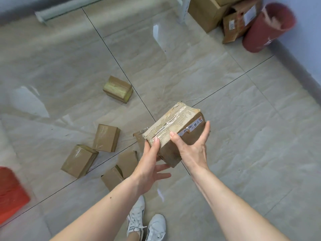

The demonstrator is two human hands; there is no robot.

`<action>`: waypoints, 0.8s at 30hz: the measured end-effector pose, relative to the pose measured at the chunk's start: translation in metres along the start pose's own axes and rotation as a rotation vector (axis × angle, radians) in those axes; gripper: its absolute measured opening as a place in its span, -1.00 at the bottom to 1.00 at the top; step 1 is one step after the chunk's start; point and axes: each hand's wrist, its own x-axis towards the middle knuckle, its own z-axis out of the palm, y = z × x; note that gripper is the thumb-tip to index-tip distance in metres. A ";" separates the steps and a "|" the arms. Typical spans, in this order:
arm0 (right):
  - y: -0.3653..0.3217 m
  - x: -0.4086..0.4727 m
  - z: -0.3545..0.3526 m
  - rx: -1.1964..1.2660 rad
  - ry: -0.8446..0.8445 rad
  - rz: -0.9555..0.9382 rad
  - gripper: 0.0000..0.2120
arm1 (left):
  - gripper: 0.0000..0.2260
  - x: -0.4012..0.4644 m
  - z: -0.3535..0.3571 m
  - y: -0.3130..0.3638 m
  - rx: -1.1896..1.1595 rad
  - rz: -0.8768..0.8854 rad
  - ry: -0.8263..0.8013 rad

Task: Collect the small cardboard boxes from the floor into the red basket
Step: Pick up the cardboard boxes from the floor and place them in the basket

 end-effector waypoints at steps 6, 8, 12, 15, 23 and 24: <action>-0.020 -0.034 0.015 0.002 -0.114 -0.066 0.12 | -0.66 -0.044 -0.031 0.005 -0.062 0.160 0.081; -0.020 -0.046 0.022 -0.053 -0.128 -0.069 0.07 | -0.63 -0.059 -0.047 0.000 -0.076 0.199 0.140; -0.027 -0.069 0.039 -0.229 -0.132 -0.104 -0.13 | -0.56 -0.092 -0.085 -0.016 -0.115 0.233 0.231; -0.031 -0.084 0.062 -0.316 -0.162 -0.140 -0.36 | -0.51 -0.120 -0.117 -0.029 -0.124 0.269 0.280; -0.030 -0.150 0.142 -0.523 -0.384 -0.260 -0.30 | -0.44 -0.192 -0.211 -0.071 -0.208 0.297 0.381; -0.029 -0.161 0.154 -0.548 -0.417 -0.255 -0.21 | -0.39 -0.201 -0.225 -0.077 -0.213 0.300 0.387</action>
